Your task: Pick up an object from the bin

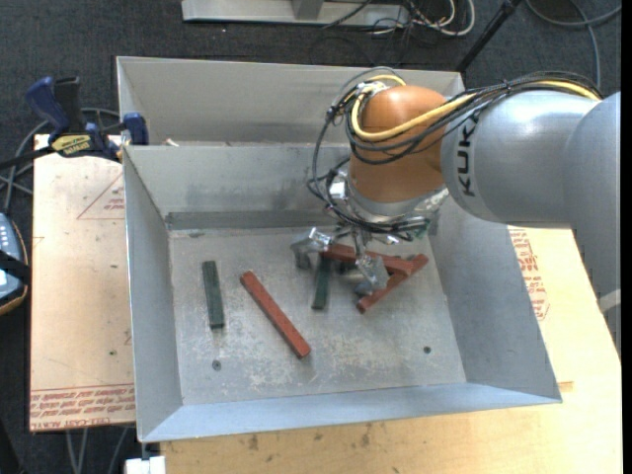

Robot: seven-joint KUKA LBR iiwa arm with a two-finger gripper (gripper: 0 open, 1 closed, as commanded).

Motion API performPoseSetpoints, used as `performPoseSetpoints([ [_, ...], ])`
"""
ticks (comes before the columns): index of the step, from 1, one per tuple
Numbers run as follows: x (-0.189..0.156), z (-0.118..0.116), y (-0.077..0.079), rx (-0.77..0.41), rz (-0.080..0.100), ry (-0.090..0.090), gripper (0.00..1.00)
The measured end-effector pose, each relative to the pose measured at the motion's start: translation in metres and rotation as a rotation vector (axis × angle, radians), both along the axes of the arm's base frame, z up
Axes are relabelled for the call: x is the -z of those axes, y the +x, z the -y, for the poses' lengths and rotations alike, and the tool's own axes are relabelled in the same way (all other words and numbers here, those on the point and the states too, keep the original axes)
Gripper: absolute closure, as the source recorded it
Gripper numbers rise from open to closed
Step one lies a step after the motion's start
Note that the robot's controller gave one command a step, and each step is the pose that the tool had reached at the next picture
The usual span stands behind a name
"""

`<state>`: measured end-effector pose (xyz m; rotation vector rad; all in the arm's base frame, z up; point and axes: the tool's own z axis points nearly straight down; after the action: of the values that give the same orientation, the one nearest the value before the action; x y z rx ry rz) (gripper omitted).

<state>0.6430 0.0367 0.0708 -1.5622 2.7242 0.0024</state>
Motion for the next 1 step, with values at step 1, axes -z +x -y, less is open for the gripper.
performPoseSetpoints([
  [1, -0.001, -0.0004, 0.0009, 0.0, 0.003, 0.002, 1.0],
])
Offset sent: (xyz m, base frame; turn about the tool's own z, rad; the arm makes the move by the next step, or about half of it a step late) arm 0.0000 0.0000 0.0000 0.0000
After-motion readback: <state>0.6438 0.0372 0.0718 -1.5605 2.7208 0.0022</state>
